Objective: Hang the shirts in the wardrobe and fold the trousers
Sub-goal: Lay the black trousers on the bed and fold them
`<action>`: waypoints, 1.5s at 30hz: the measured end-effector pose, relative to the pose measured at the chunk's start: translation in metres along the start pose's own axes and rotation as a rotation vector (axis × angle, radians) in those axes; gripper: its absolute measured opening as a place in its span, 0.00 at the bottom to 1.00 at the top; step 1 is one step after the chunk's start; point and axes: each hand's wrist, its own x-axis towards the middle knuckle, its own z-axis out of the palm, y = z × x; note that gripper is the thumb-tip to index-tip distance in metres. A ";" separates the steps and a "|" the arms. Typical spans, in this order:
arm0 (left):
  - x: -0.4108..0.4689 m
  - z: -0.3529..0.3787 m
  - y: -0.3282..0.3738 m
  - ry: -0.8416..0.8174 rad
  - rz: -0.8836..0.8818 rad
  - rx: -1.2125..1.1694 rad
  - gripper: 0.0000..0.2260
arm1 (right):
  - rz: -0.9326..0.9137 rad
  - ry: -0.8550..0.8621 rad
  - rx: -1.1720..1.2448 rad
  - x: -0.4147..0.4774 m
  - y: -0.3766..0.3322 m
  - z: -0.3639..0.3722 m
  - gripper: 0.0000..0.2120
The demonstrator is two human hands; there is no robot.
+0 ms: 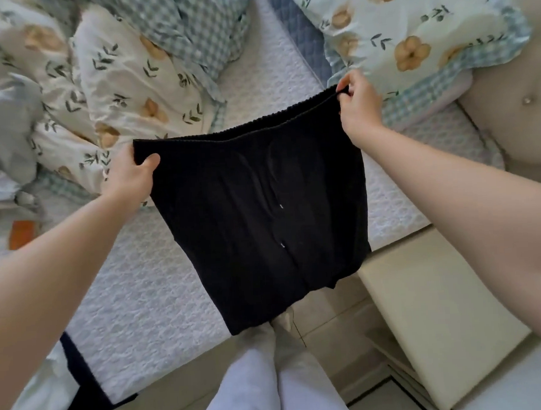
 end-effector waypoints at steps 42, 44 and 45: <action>0.339 -0.014 -0.043 0.467 0.037 -0.146 0.11 | 0.093 -0.308 0.087 0.307 -0.047 0.289 0.19; 0.337 -0.016 -0.045 0.463 -0.016 -0.195 0.11 | 0.091 -0.405 0.077 0.297 -0.042 0.282 0.20; 0.335 -0.017 -0.045 0.457 -0.046 -0.238 0.13 | 0.082 -0.448 0.093 0.294 -0.037 0.279 0.20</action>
